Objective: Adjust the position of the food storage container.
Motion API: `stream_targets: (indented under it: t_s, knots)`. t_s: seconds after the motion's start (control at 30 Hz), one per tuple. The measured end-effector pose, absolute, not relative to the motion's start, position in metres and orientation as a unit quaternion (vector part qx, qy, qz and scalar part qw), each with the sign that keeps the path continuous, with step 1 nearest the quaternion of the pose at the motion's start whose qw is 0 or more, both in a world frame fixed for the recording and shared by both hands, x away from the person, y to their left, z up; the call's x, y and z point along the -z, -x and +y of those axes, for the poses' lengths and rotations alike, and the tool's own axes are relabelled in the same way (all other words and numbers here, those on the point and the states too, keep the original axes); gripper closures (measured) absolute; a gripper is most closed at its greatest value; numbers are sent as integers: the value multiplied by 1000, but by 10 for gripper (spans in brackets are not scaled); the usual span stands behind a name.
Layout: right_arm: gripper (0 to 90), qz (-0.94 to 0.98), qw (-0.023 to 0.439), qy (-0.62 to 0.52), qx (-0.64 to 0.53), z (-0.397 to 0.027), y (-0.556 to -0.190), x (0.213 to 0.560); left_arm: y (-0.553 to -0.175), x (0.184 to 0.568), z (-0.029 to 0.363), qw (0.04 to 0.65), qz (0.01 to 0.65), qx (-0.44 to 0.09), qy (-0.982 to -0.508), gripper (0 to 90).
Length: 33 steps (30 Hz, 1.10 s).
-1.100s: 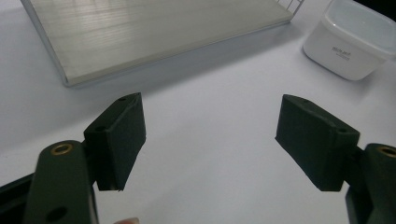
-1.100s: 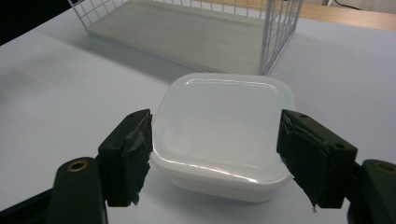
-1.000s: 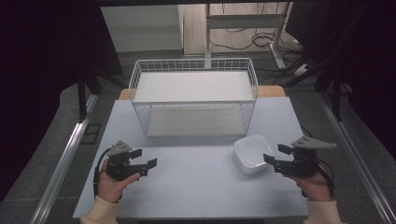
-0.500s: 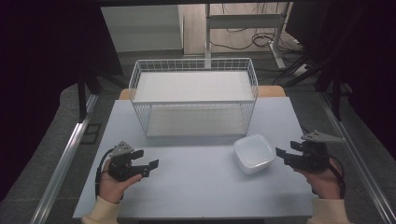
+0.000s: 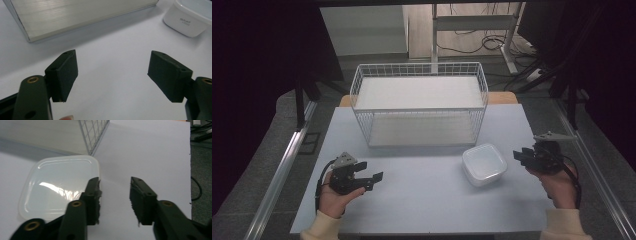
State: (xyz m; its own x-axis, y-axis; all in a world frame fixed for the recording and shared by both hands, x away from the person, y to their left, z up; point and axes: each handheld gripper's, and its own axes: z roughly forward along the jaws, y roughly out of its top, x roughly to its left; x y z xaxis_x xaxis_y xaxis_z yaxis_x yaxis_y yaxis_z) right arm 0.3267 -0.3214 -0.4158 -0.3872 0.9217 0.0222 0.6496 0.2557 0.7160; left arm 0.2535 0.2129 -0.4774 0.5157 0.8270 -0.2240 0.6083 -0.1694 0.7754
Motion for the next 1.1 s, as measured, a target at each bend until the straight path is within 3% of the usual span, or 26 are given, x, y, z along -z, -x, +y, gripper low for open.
stream_targets:
  t_s: [0.4,1.1]
  knots:
    - [882,794,181,-509,-280,-298,-364,430,-252,478,215,436,480,-125,-751,236]
    - [896,824,172,-490,-228,-281,-381,456,-251,482,217,429,485,-127,-751,238]
